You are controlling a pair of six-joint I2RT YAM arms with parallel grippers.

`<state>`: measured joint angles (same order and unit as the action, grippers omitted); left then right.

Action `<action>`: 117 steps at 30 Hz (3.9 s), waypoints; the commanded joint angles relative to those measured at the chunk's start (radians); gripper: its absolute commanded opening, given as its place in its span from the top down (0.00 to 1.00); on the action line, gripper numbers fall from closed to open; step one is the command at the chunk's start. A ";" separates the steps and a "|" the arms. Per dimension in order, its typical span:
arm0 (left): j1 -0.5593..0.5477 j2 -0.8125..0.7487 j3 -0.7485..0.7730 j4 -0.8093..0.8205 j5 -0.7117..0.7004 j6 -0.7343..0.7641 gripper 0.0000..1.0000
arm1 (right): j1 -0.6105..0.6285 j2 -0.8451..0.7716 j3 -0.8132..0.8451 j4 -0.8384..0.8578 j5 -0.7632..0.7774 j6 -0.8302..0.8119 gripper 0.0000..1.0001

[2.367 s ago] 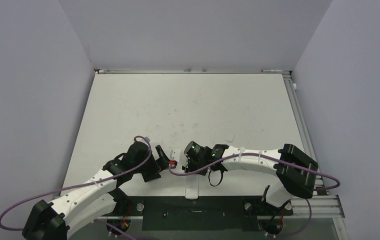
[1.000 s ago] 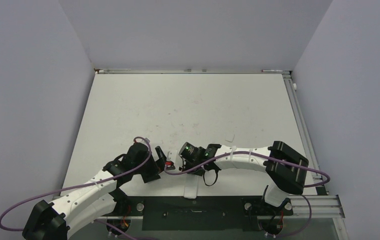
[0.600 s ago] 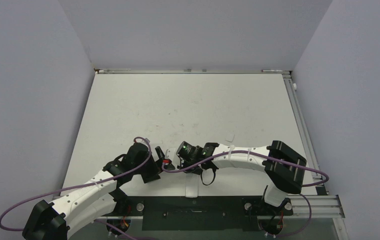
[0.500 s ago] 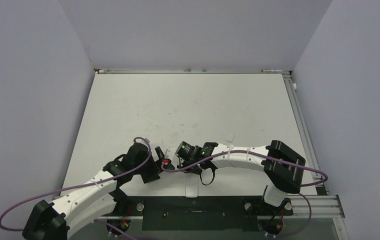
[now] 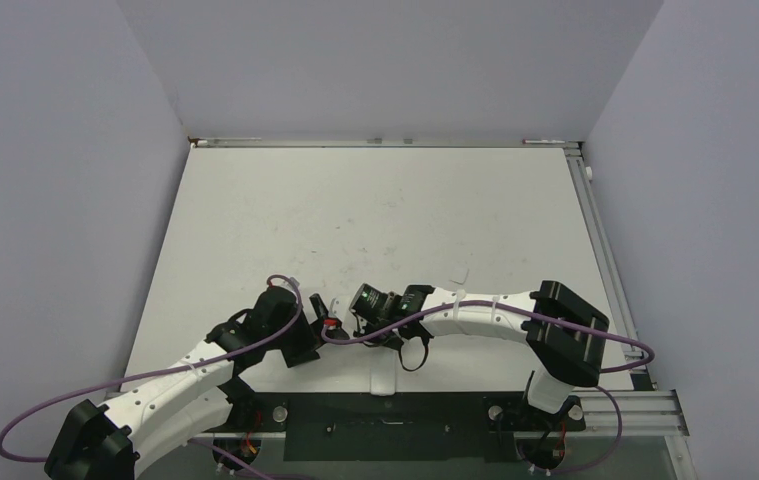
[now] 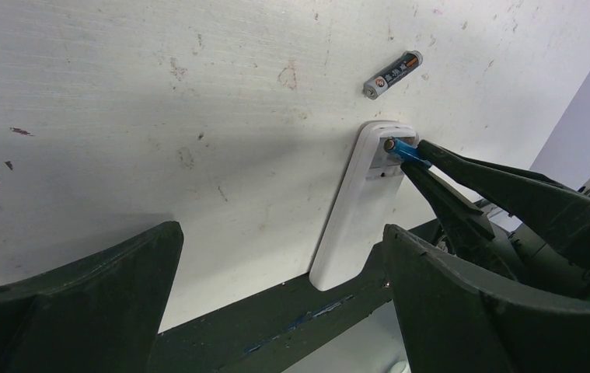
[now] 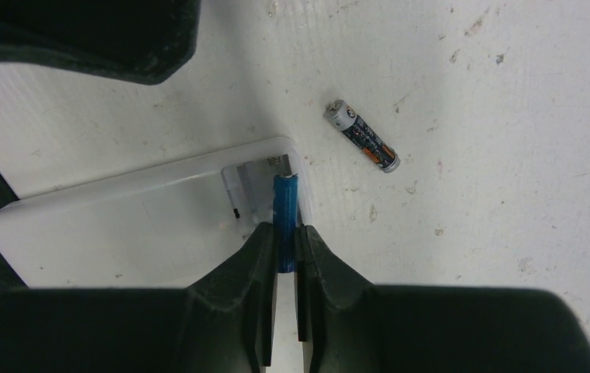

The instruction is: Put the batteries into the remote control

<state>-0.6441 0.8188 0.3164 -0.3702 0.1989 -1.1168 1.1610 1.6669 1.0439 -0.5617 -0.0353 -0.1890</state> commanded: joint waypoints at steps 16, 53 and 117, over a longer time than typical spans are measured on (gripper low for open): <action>0.001 -0.009 0.001 0.057 0.021 0.004 0.01 | 0.028 0.047 0.044 -0.026 0.005 -0.005 0.91; 0.093 -0.138 0.005 -0.127 -0.069 0.001 0.02 | 0.023 0.042 0.016 -0.001 0.017 0.011 0.88; 0.115 -0.106 -0.013 -0.075 -0.009 0.008 0.02 | 0.000 0.003 0.045 -0.003 0.135 0.036 0.62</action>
<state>-0.5385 0.7109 0.3031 -0.4812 0.1806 -1.1183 1.1702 1.7111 1.0603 -0.5632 0.0566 -0.1665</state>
